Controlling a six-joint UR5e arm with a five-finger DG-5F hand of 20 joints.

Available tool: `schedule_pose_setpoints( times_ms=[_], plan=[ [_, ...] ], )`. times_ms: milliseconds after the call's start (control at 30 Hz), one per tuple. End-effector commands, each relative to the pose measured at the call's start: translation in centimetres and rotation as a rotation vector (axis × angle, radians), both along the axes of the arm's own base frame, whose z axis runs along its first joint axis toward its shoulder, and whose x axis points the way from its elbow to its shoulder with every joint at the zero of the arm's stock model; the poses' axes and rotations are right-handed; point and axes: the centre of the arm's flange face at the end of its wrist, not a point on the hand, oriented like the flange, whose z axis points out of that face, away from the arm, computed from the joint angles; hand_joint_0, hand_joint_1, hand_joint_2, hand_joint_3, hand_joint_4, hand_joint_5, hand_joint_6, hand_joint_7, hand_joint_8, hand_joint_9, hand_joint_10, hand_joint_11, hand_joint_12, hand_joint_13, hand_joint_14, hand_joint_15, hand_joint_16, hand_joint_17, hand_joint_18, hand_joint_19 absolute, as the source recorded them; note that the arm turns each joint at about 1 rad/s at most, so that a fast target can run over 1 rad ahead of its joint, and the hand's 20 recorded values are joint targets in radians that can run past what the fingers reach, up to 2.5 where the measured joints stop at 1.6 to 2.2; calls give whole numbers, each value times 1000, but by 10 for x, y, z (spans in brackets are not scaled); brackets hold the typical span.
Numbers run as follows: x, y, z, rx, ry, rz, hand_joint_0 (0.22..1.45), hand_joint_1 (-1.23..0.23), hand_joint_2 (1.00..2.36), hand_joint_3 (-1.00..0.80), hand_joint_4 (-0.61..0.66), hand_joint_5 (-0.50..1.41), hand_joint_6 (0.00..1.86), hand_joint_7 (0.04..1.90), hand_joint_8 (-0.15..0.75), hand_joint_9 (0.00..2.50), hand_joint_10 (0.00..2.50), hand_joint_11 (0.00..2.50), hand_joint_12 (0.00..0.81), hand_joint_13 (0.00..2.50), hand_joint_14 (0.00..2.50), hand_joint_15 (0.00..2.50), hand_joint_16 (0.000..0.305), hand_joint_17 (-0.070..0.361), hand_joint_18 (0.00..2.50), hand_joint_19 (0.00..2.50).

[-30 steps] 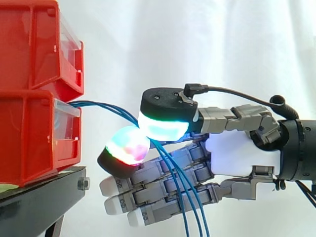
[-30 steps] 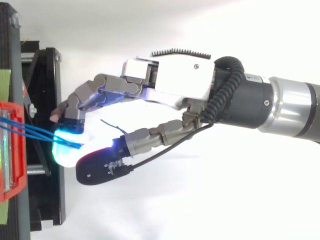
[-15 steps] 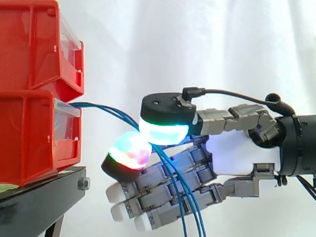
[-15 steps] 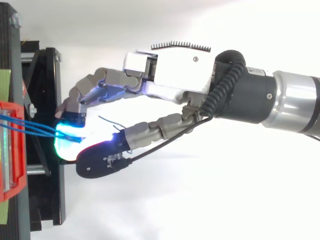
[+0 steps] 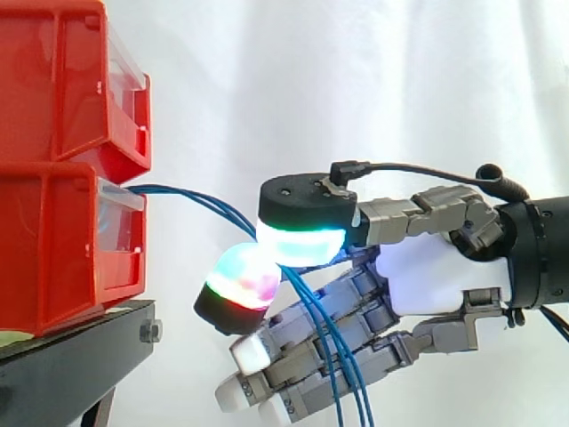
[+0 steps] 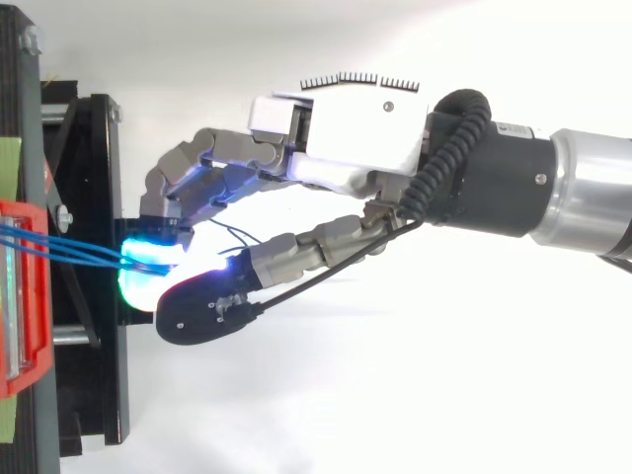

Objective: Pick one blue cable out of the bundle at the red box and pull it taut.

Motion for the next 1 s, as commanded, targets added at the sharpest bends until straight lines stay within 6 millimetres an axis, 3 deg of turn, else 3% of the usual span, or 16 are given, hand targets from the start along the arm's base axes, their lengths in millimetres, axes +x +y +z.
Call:
schedule_pose_setpoints(
  times_ms=[0, 167, 333, 700, 900, 967],
  plan=[
    [-1, 0, 1, -1, 17, 2, 657, -835, 1016, -191, 121, -179, 885, 788, 346, 841, 10, 870, 336, 353, 5, 143, 53, 118, 297, 77],
    [-1, -2, 3, 1, 15, 2, 658, -833, 1016, -197, 122, -180, 885, 784, 347, 858, 9, 936, 336, 355, 5, 151, 53, 118, 298, 65],
    [-6, -4, 21, 0, 14, 4, 659, -837, 1016, -205, 128, -180, 886, 761, 347, 861, 9, 938, 336, 356, 6, 151, 53, 119, 297, 76],
    [-9, -4, 22, -1, 35, 3, 675, -911, 1013, -279, 127, -182, 885, 777, 344, 849, 8, 943, 338, 367, 5, 151, 53, 119, 326, 64],
    [-9, -4, 22, -1, 35, 3, 714, -934, 1006, -423, 143, -185, 888, 772, 337, 825, 10, 915, 339, 386, 5, 151, 53, 120, 350, 54],
    [-9, -4, 22, -1, 35, 3, 662, -916, 1000, -500, 173, -185, 889, 796, 336, 825, 6, 924, 337, 386, 6, 163, 53, 120, 349, 75]
  ],
)
